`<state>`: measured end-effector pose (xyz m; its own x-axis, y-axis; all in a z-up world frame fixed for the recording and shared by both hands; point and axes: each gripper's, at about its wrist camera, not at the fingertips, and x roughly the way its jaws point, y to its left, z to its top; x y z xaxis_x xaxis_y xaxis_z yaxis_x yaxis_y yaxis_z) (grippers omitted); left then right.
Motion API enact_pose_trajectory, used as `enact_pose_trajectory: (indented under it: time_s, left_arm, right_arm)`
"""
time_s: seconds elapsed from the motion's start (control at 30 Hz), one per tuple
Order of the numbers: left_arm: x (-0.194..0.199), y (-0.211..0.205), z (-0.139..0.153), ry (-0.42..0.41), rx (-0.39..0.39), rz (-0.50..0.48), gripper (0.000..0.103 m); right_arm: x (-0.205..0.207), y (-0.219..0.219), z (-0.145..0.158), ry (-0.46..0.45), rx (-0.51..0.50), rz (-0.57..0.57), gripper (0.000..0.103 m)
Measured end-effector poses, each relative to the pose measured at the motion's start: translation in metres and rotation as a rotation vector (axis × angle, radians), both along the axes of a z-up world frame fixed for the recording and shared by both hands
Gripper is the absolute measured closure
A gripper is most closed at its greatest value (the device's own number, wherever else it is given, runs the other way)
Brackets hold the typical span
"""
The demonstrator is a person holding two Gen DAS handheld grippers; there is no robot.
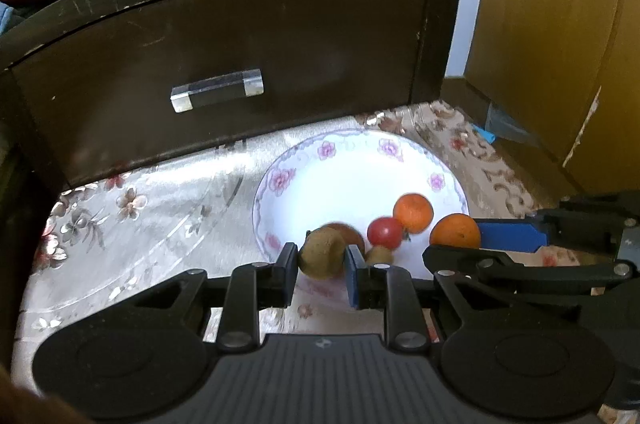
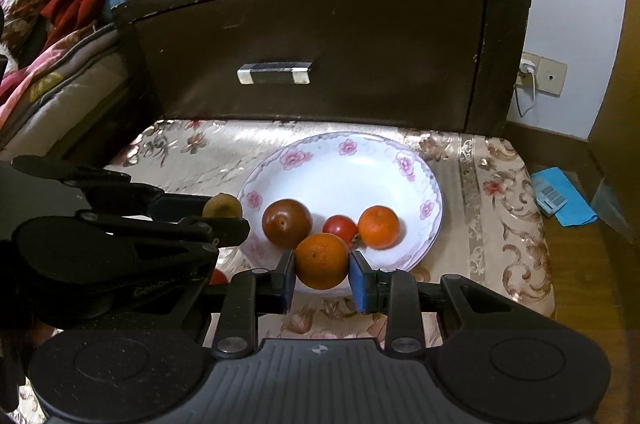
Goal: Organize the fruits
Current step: 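Open the right tool releasing the mandarin while the left releases the olive-brown fruit into the bowl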
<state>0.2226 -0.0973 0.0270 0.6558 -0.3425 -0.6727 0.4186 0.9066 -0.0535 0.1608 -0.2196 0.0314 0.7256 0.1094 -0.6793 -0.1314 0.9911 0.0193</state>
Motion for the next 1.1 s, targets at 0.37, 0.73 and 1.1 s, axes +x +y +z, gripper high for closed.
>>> enact_pose_trajectory:
  time_s: [0.37, 0.73, 1.1]
  left_arm:
    - [0.023, -0.01, -0.004, 0.006, -0.019, 0.003, 0.071]
    - [0.042, -0.009, -0.012, 0.007, -0.017, 0.018, 0.071]
    - [0.056, -0.012, -0.024, 0.026, 0.003, 0.02, 0.071]
  right_arm:
    - [0.02, -0.014, -0.001, -0.009, 0.037, -0.063, 0.078]
    - [0.04, -0.016, -0.005, -0.038, 0.003, -0.051, 0.078]
    - [0.058, -0.018, -0.016, -0.037, -0.022, -0.038, 0.077]
